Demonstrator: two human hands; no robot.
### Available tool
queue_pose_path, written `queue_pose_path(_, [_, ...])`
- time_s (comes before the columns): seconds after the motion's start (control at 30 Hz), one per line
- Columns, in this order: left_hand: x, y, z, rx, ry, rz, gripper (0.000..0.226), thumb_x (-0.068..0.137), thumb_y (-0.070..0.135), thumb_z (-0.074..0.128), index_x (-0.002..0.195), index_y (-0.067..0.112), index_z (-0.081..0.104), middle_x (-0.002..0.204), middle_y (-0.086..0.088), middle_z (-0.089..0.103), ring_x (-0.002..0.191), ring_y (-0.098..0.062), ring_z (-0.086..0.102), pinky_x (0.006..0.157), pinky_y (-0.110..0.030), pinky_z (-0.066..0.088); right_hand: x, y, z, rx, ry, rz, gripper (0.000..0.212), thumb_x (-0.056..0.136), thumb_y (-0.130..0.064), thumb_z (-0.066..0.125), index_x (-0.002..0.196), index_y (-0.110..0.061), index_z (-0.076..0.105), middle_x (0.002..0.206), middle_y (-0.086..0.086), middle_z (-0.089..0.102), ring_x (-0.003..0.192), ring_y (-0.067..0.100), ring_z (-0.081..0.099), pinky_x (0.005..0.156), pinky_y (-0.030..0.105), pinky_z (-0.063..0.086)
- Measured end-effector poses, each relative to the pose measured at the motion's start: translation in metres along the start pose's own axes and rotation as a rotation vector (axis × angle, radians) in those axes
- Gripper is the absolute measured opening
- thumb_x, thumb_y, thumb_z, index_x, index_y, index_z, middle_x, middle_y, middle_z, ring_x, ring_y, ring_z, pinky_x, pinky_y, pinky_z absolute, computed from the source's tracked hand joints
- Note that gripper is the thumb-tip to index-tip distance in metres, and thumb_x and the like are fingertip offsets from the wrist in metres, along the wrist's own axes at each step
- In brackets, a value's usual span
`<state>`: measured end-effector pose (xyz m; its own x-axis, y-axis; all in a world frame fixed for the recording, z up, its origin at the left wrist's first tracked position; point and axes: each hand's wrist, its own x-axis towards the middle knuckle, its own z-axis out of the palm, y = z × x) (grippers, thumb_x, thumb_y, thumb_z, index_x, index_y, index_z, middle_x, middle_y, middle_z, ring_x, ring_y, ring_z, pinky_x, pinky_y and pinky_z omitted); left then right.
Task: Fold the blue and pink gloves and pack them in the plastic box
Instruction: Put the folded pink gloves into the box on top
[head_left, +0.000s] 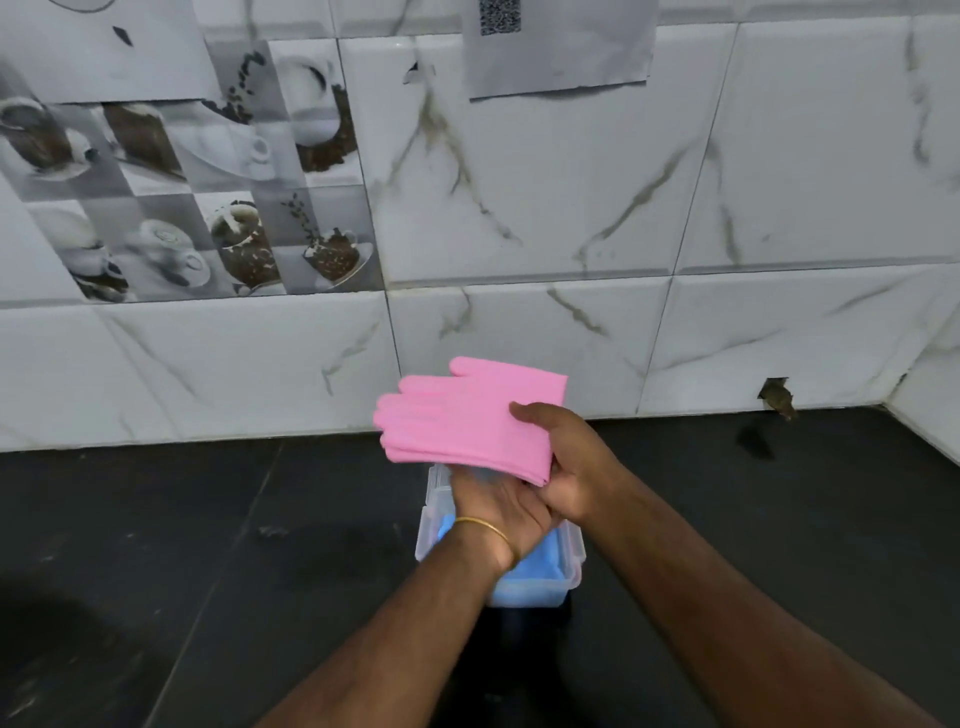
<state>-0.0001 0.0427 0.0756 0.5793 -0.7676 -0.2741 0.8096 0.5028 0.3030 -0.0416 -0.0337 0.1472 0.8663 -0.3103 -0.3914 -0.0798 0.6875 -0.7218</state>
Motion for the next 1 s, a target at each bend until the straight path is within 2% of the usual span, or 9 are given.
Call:
queue_pose_path(0.1, [-0.007, 0.041, -0.009, 0.114, -0.020, 0.108, 0.051, 0.092, 0.043, 0.044, 0.131, 0.012, 0.058, 0.117, -0.022, 0.066, 0.103, -0.038, 0.065, 0.079, -0.049, 0.054, 0.000, 0.011, -0.012, -0.093, 0.041, 0.007, 0.024, 0.083, -0.004, 0.067, 0.107, -0.001, 0.064, 0.097, 0.020, 0.075, 0.092, 0.034, 0.069, 0.089, 0.049, 0.055])
queue_pose_path(0.17, [-0.012, 0.059, -0.022, 0.069, -0.001, 0.114, 0.050, 0.092, 0.052, 0.036, 0.123, 0.019, 0.056, 0.107, -0.022, 0.066, 0.096, -0.037, 0.066, 0.075, -0.045, 0.055, 0.002, 0.020, -0.022, -0.130, 0.078, 0.014, 0.027, 0.084, -0.003, 0.066, 0.111, -0.001, 0.062, 0.099, 0.020, 0.074, 0.093, 0.034, 0.069, 0.086, 0.048, 0.057])
queue_pose_path(0.3, [-0.025, 0.074, -0.047, 0.071, -0.062, -0.001, 0.098, 0.041, 0.088, 0.056, 0.108, 0.018, 0.071, 0.116, -0.018, 0.068, 0.112, -0.040, 0.061, 0.093, -0.060, 0.045, 0.007, 0.031, -0.043, -0.196, 0.142, 0.033, 0.030, 0.085, -0.002, 0.064, 0.116, 0.001, 0.060, 0.108, 0.022, 0.072, 0.099, 0.037, 0.068, 0.082, 0.046, 0.058])
queue_pose_path(0.4, [-0.032, 0.076, -0.063, 0.127, -0.084, -0.084, 0.081, 0.057, 0.078, 0.068, 0.107, 0.014, 0.068, 0.114, -0.014, 0.066, 0.117, -0.033, 0.057, 0.102, -0.054, 0.042, 0.009, 0.038, -0.054, -0.345, 0.177, -0.008, 0.029, 0.085, 0.002, 0.061, 0.114, 0.001, 0.062, 0.103, 0.019, 0.075, 0.092, 0.033, 0.071, 0.070, 0.039, 0.060])
queue_pose_path(0.47, [-0.032, 0.073, -0.069, 0.201, -0.027, -0.102, 0.061, 0.073, 0.058, 0.068, 0.111, 0.010, 0.067, 0.109, -0.017, 0.069, 0.105, -0.034, 0.064, 0.091, -0.052, 0.051, 0.010, 0.046, -0.058, -0.522, 0.219, -0.048, 0.026, 0.086, 0.001, 0.060, 0.112, 0.001, 0.063, 0.103, 0.017, 0.075, 0.088, 0.030, 0.072, 0.066, 0.035, 0.059])
queue_pose_path(0.63, [-0.028, 0.061, -0.073, 0.344, 0.195, -0.090, 0.035, 0.069, 0.031, 0.065, 0.099, 0.012, 0.068, 0.093, -0.015, 0.070, 0.086, -0.034, 0.065, 0.080, -0.045, 0.052, 0.016, 0.056, -0.069, -1.283, 0.416, -0.171, 0.041, 0.081, -0.019, 0.066, 0.119, -0.006, 0.055, 0.114, 0.009, 0.061, 0.095, 0.020, 0.062, 0.075, 0.031, 0.051])
queue_pose_path(0.77, [-0.023, 0.055, -0.076, 0.416, 0.271, -0.097, 0.028, 0.072, 0.024, 0.060, 0.094, 0.009, 0.069, 0.087, -0.016, 0.070, 0.080, -0.034, 0.065, 0.080, -0.045, 0.053, 0.009, 0.061, -0.071, -1.748, 0.364, -0.084, 0.051, 0.080, -0.035, 0.061, 0.125, -0.012, 0.055, 0.124, 0.010, 0.052, 0.111, 0.028, 0.055, 0.092, 0.036, 0.050])
queue_pose_path(0.83, [-0.022, 0.054, -0.077, 0.463, 0.304, -0.094, 0.022, 0.076, 0.022, 0.055, 0.088, 0.010, 0.069, 0.083, -0.015, 0.069, 0.075, -0.033, 0.064, 0.076, -0.042, 0.052, 0.008, 0.061, -0.068, -1.914, 0.334, -0.136, 0.053, 0.081, -0.037, 0.059, 0.130, -0.018, 0.054, 0.126, 0.006, 0.053, 0.118, 0.028, 0.050, 0.096, 0.039, 0.050])
queue_pose_path(1.0, [-0.022, 0.053, -0.075, 0.497, 0.356, -0.106, 0.020, 0.077, 0.019, 0.051, 0.087, 0.010, 0.067, 0.081, -0.015, 0.065, 0.074, -0.032, 0.062, 0.072, -0.040, 0.051, 0.017, 0.060, -0.057, -1.990, 0.035, -0.172, 0.055, 0.086, -0.015, 0.054, 0.138, -0.031, 0.051, 0.143, -0.001, 0.046, 0.133, 0.024, 0.041, 0.109, 0.035, 0.040])
